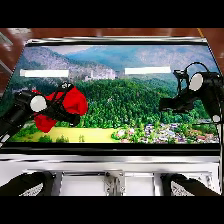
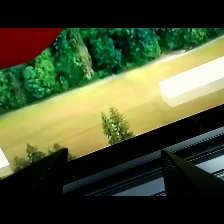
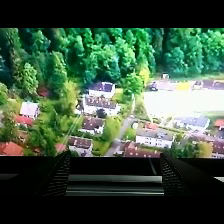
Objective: Fold the shirts.
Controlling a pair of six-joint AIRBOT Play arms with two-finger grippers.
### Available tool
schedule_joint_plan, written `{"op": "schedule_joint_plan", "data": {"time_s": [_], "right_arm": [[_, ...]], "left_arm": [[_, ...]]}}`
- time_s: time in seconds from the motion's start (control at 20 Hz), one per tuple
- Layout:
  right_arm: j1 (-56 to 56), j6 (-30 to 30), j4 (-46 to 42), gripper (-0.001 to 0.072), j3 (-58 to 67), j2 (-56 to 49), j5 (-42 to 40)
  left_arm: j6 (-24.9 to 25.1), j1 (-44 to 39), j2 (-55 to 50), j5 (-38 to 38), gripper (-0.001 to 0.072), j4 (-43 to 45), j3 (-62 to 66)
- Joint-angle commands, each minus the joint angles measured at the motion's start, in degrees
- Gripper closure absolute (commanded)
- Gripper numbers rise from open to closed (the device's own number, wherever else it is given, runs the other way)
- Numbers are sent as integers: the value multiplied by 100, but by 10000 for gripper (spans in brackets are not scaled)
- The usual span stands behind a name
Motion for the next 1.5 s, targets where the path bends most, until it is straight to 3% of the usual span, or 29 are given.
{"op": "schedule_joint_plan", "data": {"time_s": [0.0,0.55,0.75,0.95,1.25,1.45], "right_arm": [[4,2,0,28,4,-4,0],[4,2,-2,28,4,-4,-9],[4,-26,-85,27,4,-4,-601],[4,-4,-74,28,4,-4,-632],[4,-15,-63,28,4,-4,-881],[4,-44,-63,28,4,-7,-1071]], "left_arm": [[2,-2,4,0,-10,2,-2],[2,-2,4,0,-10,2,-2],[2,-2,4,0,-10,2,-2],[0,-7,4,15,-10,-138,-2],[2,-7,2,428,-10,-1043,-2],[2,-2,4,1126,-10,-981,0]]}}
